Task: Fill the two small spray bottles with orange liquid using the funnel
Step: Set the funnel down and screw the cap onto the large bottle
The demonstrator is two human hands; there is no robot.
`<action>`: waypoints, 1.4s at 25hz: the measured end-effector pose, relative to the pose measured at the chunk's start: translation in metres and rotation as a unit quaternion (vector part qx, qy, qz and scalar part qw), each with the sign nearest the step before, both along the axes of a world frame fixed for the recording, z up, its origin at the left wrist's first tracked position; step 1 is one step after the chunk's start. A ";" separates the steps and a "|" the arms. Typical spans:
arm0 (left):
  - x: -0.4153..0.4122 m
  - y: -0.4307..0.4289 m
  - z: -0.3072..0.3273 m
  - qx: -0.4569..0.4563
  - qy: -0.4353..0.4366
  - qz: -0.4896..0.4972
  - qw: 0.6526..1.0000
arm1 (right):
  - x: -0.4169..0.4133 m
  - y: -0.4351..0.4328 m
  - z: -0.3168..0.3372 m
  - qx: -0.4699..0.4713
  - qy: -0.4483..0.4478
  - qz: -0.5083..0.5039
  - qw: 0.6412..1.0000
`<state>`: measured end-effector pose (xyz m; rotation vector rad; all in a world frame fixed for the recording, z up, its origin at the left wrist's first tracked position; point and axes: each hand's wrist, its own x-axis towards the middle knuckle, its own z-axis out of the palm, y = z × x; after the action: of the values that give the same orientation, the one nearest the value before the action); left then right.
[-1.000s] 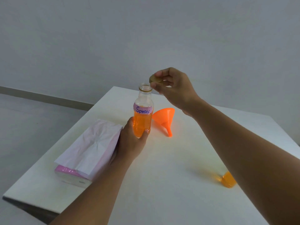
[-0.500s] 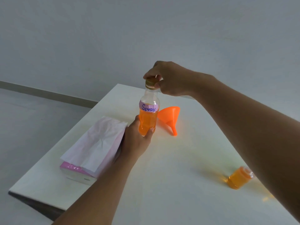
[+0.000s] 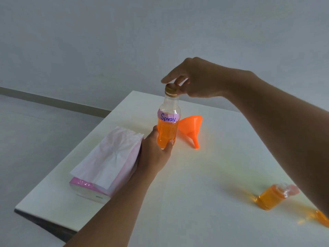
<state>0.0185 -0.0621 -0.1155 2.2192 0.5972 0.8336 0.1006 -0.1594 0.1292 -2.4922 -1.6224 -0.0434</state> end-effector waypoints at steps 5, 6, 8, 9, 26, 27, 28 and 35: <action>0.000 -0.001 0.000 0.005 -0.003 0.001 1.000 | -0.005 0.011 -0.012 0.005 -0.065 -0.033 0.997; 0.000 -0.001 0.000 0.006 -0.003 0.000 1.000 | -0.006 0.014 -0.013 0.001 -0.079 -0.041 0.996; -0.001 -0.001 0.002 0.004 -0.004 -0.001 1.000 | -0.006 0.016 -0.012 -0.002 -0.095 -0.054 0.994; -0.001 -0.001 0.003 0.003 -0.005 -0.001 1.000 | -0.004 0.016 -0.010 -0.008 -0.097 -0.054 0.994; 0.003 -0.004 0.002 0.009 0.031 0.015 0.999 | -0.023 0.020 -0.009 0.028 -0.064 -0.116 0.991; 0.002 -0.004 0.002 0.010 0.036 0.015 0.999 | -0.025 0.021 -0.010 0.038 -0.056 -0.124 0.990; 0.001 -0.003 0.003 0.008 0.036 0.010 0.999 | -0.021 0.022 -0.012 0.052 -0.031 -0.139 0.988; -0.011 -0.008 0.016 -0.050 0.082 -0.037 0.995 | -0.011 -0.036 -0.028 0.187 0.132 -0.183 0.956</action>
<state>0.0077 -0.0699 -0.0993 2.2172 0.6159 0.5751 0.0892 -0.1953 0.1014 -2.3403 -0.9359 -0.0560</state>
